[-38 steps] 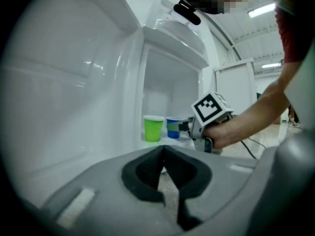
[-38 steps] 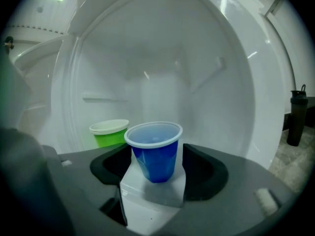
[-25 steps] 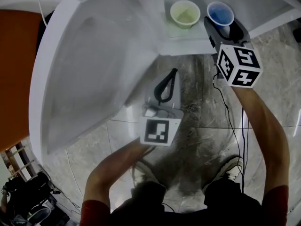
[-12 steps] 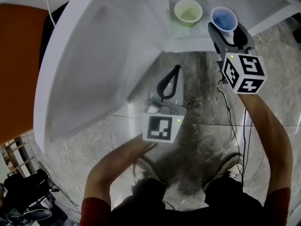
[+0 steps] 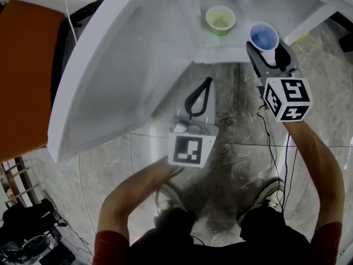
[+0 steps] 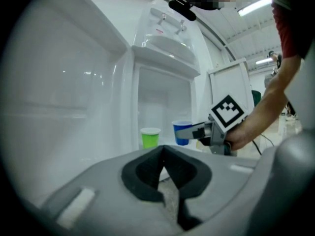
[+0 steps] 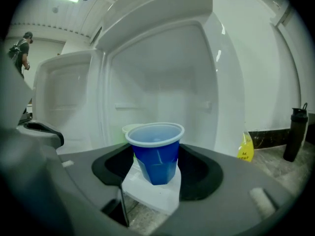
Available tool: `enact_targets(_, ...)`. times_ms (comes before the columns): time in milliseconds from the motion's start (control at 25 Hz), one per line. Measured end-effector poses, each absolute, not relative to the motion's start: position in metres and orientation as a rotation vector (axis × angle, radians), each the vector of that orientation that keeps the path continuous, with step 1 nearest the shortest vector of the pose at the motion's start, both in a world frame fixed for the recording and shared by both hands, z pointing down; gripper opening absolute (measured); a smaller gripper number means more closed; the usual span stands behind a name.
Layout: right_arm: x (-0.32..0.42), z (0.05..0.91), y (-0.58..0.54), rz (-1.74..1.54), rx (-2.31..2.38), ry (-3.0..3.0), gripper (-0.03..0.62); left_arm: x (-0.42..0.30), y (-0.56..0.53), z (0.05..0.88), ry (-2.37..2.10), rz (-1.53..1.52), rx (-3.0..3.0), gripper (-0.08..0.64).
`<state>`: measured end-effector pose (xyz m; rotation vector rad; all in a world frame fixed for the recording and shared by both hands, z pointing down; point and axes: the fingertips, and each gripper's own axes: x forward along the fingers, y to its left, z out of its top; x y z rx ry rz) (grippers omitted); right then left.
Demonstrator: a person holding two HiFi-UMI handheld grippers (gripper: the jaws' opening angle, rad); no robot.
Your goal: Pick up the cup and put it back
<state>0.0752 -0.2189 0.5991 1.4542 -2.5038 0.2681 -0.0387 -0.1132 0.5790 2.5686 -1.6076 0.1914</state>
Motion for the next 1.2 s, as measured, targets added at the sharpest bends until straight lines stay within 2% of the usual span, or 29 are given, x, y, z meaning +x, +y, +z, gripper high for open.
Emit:
enact_targets(520, 0.070, 0.580, -0.164, 0.238, 1.325, -2.565, 0.279, -0.040, -0.092, 0.551, -1.613, 0.168, 2.626, 0.000)
enact_targets(1200, 0.060, 0.587, -0.104, 0.307, 1.163, -2.634, 0.278, -0.041, -0.067, 0.553, -1.575, 0.192, 2.667, 0.000)
